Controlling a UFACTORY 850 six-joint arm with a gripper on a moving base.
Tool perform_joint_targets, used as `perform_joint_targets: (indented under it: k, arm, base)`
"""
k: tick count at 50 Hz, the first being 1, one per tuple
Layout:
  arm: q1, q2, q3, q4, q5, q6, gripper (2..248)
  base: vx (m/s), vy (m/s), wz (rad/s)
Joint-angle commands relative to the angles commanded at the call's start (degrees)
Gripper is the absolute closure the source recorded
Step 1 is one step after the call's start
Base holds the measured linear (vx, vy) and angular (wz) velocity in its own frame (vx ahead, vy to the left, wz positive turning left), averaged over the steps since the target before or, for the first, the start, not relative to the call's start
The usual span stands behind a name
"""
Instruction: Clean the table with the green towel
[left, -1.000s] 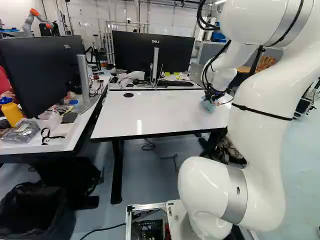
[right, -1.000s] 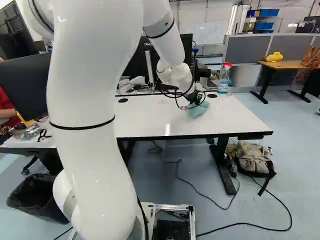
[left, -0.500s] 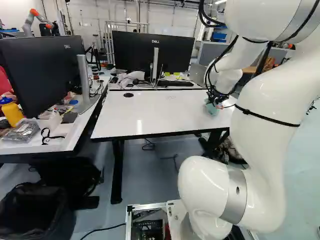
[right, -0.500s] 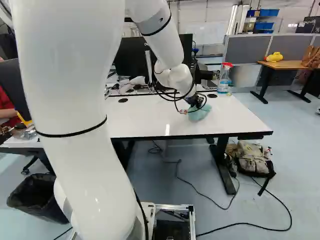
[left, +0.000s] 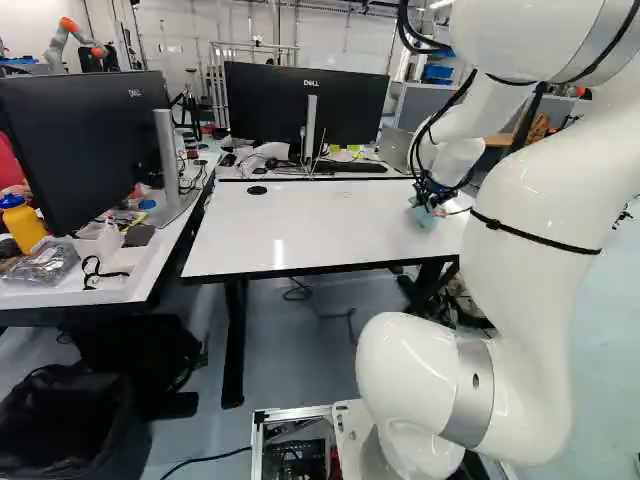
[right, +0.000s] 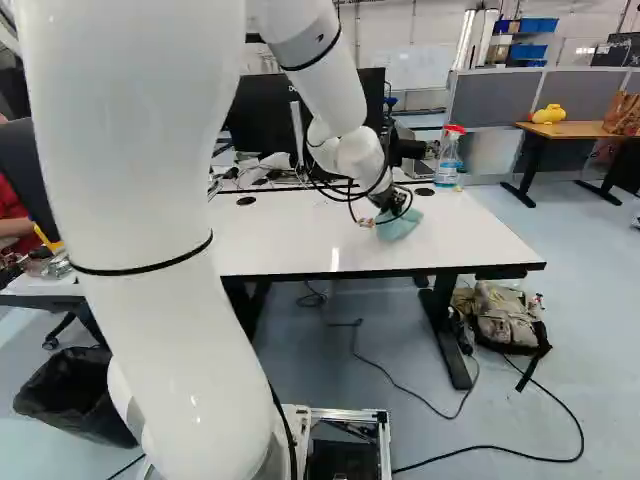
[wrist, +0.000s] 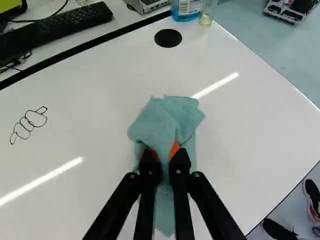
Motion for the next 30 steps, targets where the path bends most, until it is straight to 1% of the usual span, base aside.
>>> perform_joint_targets:
  k: [30]
  arm:
    - [5.48,5.45,1.72,0.0,0.0,0.0,211]
  base:
    - [0.0,0.0,0.0]
